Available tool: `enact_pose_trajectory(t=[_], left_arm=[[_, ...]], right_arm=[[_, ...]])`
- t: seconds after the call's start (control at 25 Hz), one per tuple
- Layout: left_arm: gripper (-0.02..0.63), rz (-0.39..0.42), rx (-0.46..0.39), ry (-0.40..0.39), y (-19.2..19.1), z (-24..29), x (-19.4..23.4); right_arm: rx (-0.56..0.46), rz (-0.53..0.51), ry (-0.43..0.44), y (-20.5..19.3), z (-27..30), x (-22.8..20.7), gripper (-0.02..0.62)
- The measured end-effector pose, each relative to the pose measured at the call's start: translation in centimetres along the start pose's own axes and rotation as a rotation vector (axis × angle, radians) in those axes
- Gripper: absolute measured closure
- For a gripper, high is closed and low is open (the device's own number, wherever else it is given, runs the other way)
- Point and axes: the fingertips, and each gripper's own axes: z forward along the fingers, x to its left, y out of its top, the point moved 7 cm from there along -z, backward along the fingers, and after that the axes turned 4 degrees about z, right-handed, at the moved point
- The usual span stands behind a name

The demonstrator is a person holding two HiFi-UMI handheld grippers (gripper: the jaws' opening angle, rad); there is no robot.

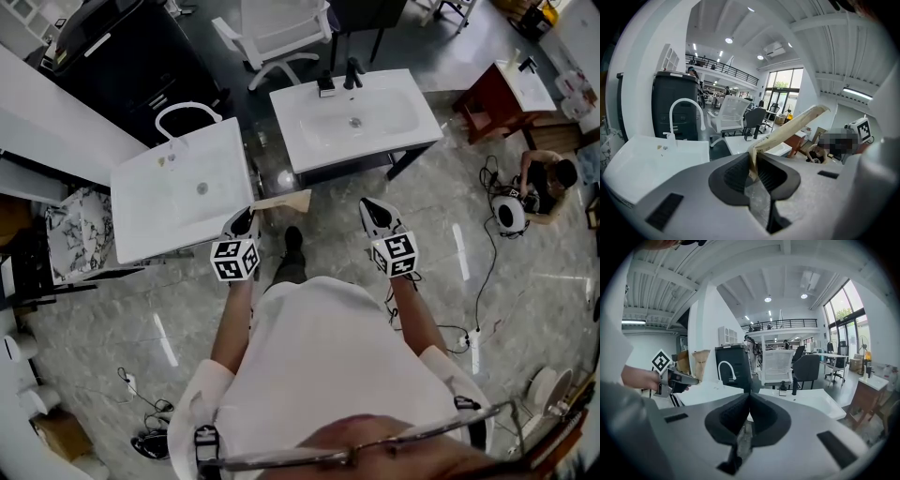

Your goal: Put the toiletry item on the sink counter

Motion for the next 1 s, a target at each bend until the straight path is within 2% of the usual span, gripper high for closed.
enact_pose_trajectory(t=[0.64, 1.0], left_arm=[[0.556, 0.023, 0.048, -0.081, 6.4, 12.1, 6.5], [0.555, 0.025, 0.081, -0.131, 8.9, 17.4, 10.9]], right_arm=[[0.035, 0.011, -0.065, 4.3, 10.5, -4.6, 0.589], [0.055, 0.018, -0.113, 6.3, 16.1, -5.4, 0.589]])
